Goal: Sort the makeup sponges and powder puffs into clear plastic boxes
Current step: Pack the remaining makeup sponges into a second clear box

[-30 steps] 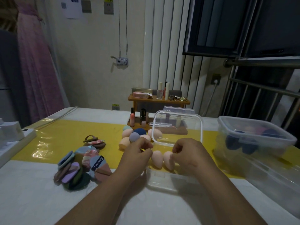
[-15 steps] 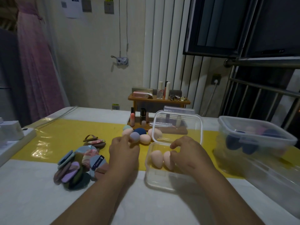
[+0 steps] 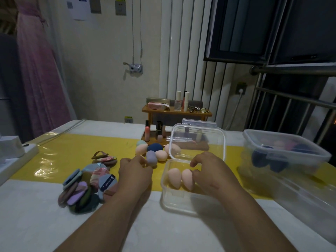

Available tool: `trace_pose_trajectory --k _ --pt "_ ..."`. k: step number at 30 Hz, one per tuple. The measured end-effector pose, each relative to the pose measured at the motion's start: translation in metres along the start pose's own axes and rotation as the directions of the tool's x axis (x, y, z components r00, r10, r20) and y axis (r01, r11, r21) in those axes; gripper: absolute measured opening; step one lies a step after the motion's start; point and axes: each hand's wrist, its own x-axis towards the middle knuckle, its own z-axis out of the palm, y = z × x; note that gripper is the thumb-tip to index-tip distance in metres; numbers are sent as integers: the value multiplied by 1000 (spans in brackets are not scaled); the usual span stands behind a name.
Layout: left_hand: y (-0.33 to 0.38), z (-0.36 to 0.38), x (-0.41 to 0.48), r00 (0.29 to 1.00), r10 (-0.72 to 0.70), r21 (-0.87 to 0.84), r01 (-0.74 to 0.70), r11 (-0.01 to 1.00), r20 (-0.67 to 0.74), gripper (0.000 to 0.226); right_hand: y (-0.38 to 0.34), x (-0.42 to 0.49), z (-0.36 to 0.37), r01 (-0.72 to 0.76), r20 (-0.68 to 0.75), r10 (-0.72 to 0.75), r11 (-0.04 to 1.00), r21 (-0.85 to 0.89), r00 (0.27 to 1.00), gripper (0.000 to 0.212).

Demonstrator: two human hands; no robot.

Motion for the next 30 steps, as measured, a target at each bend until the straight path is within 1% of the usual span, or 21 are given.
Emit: trace_pose_trajectory --k 6,9,11,12,14,16,18,19,21,24,26,30 --pt "6 -6 -9 997 17 -163 -28 986 -70 33 0 0 1 10 5 -10 1000 -5 1000 21" --pt "10 -7 -11 994 0 -213 -23 977 -106 27 -1 -1 0 2 9 -2 1000 7 1000 21" --pt "17 -8 -16 990 0 -317 -46 947 -143 22 -1 -2 -1 -3 4 3 1000 17 1000 21" --pt "20 -9 -19 985 24 -381 -87 920 -168 22 -1 -2 -1 -5 -2 5 1000 28 1000 20" --pt "25 -12 -24 970 148 -424 -218 879 -192 24 -2 -3 -1 -9 -17 10 998 67 1000 21" --pt "26 -13 -25 946 285 -466 -325 823 -156 30 -3 -4 -1 8 -33 -4 993 121 999 26" --pt "27 -12 -27 934 346 -545 -339 767 -94 34 -3 -5 -1 38 -45 -30 982 185 999 35" --pt "26 -10 -27 930 361 -549 -339 764 -72 35 -4 -5 -1 52 -49 -42 976 211 998 39" --pt "25 -6 -27 923 380 -500 -355 790 -55 37 -4 -6 -2 90 -63 -76 964 250 995 45" --pt "23 -3 -27 914 406 -456 -369 810 -17 30 -7 -8 -3 166 -98 -142 935 314 985 49" --pt "23 -2 -28 910 415 -458 -369 809 1 28 -10 -9 -3 193 -108 -166 919 342 980 49" --pt "26 -4 -32 902 430 -451 -371 812 33 25 -12 -8 -3 197 -127 -164 924 328 978 44"
